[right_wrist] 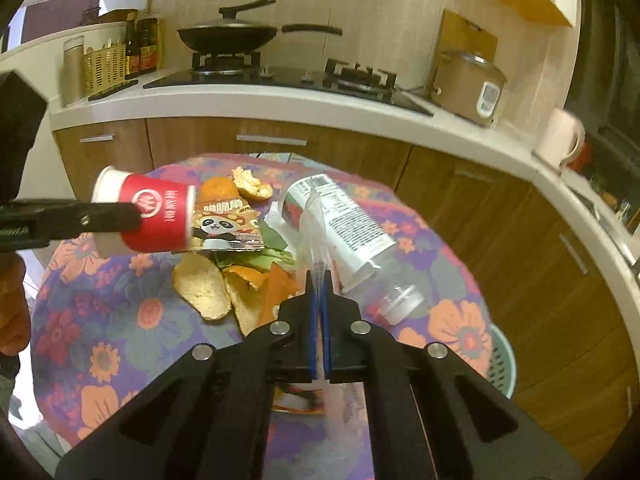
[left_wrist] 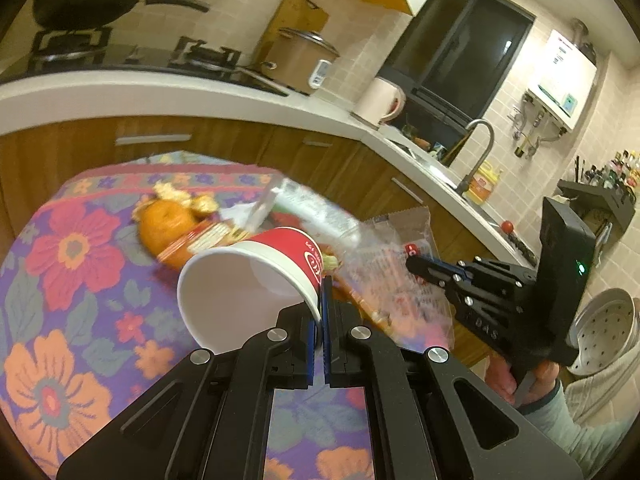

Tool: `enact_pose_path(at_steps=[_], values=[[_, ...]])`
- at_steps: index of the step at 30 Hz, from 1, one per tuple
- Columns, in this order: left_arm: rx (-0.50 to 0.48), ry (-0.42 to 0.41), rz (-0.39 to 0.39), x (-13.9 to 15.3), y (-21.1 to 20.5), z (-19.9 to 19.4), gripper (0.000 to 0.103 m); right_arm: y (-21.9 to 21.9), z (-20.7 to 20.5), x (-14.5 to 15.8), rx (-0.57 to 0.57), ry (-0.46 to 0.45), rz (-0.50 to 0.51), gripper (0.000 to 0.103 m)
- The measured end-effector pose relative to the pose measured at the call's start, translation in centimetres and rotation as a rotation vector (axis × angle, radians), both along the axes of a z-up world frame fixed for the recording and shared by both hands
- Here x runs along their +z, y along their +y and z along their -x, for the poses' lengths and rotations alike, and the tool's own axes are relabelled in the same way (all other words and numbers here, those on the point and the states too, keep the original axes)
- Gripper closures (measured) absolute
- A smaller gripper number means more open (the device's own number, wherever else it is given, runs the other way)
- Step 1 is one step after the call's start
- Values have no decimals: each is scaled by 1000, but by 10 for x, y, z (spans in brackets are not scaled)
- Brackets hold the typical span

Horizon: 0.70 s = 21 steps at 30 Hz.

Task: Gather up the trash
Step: 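Hold the red cup with the left tool while the right tool grasps the clear plastic bag, then carry the red cup and plastic bag toward the wastebasket with both tools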

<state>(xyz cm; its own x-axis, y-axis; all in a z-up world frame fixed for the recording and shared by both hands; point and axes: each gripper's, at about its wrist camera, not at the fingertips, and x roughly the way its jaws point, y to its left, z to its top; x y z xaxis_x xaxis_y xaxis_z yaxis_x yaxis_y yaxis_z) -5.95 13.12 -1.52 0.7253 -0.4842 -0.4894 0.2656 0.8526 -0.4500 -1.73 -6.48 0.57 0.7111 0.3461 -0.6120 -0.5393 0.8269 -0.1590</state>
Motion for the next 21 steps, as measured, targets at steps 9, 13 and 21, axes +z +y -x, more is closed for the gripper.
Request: enact_pose_path(at_steps=[9, 13, 21], values=[[-47, -40, -15, 16, -48, -14, 102, -43, 7, 24, -39, -73, -56, 103], [-55, -50, -6, 19, -54, -18, 102, -54, 14, 38, -55, -116, -67, 103], [-60, -51, 4, 21, -59, -25, 102, -71, 24, 66, -88, -182, -115, 103]])
